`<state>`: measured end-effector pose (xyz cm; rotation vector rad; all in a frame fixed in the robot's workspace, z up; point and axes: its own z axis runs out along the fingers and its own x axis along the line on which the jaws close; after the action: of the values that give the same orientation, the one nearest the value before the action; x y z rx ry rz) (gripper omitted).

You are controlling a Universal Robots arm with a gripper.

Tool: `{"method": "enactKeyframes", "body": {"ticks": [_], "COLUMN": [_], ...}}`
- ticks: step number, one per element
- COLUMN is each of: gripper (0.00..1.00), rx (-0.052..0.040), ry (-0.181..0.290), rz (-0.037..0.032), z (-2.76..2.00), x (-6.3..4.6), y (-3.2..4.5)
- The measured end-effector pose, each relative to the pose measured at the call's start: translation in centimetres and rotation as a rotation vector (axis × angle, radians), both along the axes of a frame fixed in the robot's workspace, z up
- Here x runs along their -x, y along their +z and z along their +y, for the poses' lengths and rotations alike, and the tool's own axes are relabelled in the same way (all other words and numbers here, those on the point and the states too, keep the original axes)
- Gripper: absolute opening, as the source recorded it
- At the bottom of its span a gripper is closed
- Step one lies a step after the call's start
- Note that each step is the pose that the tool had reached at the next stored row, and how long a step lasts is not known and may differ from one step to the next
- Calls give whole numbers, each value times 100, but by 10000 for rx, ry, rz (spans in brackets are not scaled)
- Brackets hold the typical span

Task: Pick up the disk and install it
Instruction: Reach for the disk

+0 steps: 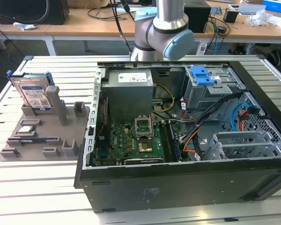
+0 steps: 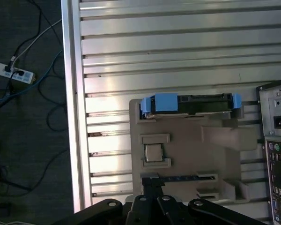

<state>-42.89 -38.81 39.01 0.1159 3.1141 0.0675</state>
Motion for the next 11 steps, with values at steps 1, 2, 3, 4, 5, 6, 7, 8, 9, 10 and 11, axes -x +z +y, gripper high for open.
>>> {"method": "enactKeyframes", "body": {"ticks": [1,2,3,4,5,6,7,8,9,10,11], "gripper": [10,10,10,10,10,10,10,10,10,10,10], "rx": [4,16,30,49,61,70,77,86,92,97,101], "ry": [1,3,3,4,5,5,5,5,5,5,6], "rz": [1,5,5,4,4,4,5,6,5,4,5], "z": [7,23,37,53,67,83,97,119,130,140,150], "x": [-29,-64,-81,-93,-101,-110,-117,-124,-128,-130,-134], "y": [-3,-4,-6,-9,-10,-11,-12,-13,-14,-16,-17]}}
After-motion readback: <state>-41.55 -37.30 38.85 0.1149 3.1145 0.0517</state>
